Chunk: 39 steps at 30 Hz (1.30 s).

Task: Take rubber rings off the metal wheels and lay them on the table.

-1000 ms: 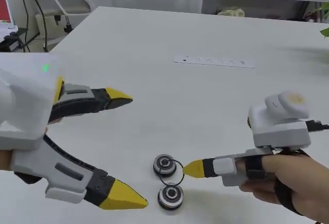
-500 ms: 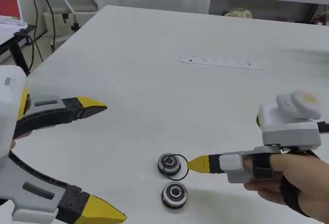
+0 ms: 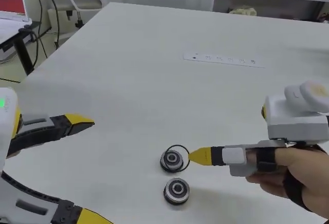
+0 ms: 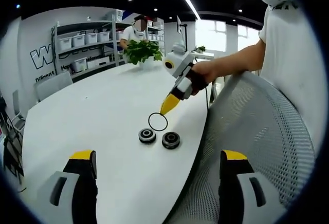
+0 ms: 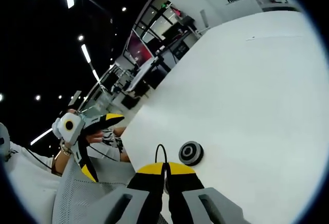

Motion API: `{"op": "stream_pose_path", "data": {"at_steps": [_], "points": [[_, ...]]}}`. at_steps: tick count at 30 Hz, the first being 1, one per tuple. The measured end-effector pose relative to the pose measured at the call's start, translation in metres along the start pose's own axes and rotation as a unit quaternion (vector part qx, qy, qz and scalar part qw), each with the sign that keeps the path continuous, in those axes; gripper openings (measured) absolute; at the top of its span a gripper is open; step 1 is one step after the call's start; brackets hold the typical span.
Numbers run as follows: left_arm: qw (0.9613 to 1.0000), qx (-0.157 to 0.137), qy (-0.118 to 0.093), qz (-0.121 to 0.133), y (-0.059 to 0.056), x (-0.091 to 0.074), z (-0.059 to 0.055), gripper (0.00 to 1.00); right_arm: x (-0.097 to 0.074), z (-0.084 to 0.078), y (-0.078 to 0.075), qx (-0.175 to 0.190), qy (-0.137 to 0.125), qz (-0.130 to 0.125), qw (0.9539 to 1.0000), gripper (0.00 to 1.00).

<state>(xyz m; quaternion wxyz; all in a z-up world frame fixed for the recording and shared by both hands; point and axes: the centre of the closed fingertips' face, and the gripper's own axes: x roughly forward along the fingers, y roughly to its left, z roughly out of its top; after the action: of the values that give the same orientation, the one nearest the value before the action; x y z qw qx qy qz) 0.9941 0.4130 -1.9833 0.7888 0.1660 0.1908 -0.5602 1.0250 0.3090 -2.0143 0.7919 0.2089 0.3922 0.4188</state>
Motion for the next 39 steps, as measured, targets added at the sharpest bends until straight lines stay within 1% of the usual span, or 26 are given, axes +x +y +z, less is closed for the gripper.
{"op": "stream_pose_path", "data": {"at_steps": [4,6,9,12,16,21,22,25,27,31,33,35,36,38,39], "points": [[0.9999,-0.010,0.004,0.000,-0.002,0.003,-0.004,0.98,0.000,0.003,0.002,-0.036,0.001,-0.011,0.9993,0.00],[0.9998,-0.018,-0.002,-0.001,-0.004,0.005,-0.005,0.97,0.000,0.004,0.004,-0.063,0.002,-0.016,0.9979,0.00],[0.9996,-0.026,-0.002,-0.008,-0.010,0.009,-0.007,0.97,0.001,0.005,0.010,-0.089,0.003,-0.013,0.9959,0.00],[0.9996,-0.025,0.007,-0.014,-0.013,0.012,-0.010,0.97,0.003,0.006,0.015,-0.112,0.003,-0.009,0.9937,0.00],[0.9994,-0.027,0.012,-0.016,-0.014,0.011,-0.012,0.98,0.005,0.006,0.018,-0.139,0.006,-0.008,0.9902,0.00],[0.9994,-0.031,0.015,-0.011,-0.013,0.013,-0.015,0.98,0.008,0.010,0.025,-0.144,-0.006,-0.004,0.9895,0.00],[0.9993,-0.033,0.015,-0.012,-0.013,0.013,-0.015,0.98,0.010,0.013,0.025,-0.142,-0.015,-0.008,0.9897,0.00],[0.9991,-0.041,0.006,-0.012,-0.013,0.013,-0.013,0.98,0.013,0.016,0.028,-0.118,-0.035,-0.001,0.9923,0.00],[0.9990,-0.044,0.003,-0.008,-0.012,0.014,-0.012,0.99,0.016,0.014,0.028,-0.124,-0.035,-0.002,0.9917,0.00],[0.9992,-0.037,0.010,0.004,-0.008,0.013,-0.015,0.99,0.024,0.005,0.030,-0.148,-0.021,-0.004,0.9887,0.00],[0.9992,-0.039,0.012,0.001,-0.008,0.014,-0.016,0.99,0.028,0.000,0.033,-0.169,-0.013,0.002,0.9856,0.00],[0.9991,-0.039,0.015,-0.003,-0.010,0.014,-0.017,0.99,0.032,-0.005,0.033,-0.184,-0.002,0.001,0.9829,0.00],[0.9992,-0.037,0.017,-0.006,-0.011,0.015,-0.018,0.98,0.035,-0.009,0.033,-0.203,0.005,-0.001,0.9792,0.00],[0.9992,-0.034,0.019,-0.009,-0.012,0.016,-0.018,0.98,0.038,-0.016,0.033,-0.226,0.017,-0.005,0.9740,0.00],[0.9992,-0.033,0.019,-0.010,-0.013,0.016,-0.018,0.98,0.040,-0.020,0.034,-0.226,0.024,-0.003,0.9739,0.00]]}}
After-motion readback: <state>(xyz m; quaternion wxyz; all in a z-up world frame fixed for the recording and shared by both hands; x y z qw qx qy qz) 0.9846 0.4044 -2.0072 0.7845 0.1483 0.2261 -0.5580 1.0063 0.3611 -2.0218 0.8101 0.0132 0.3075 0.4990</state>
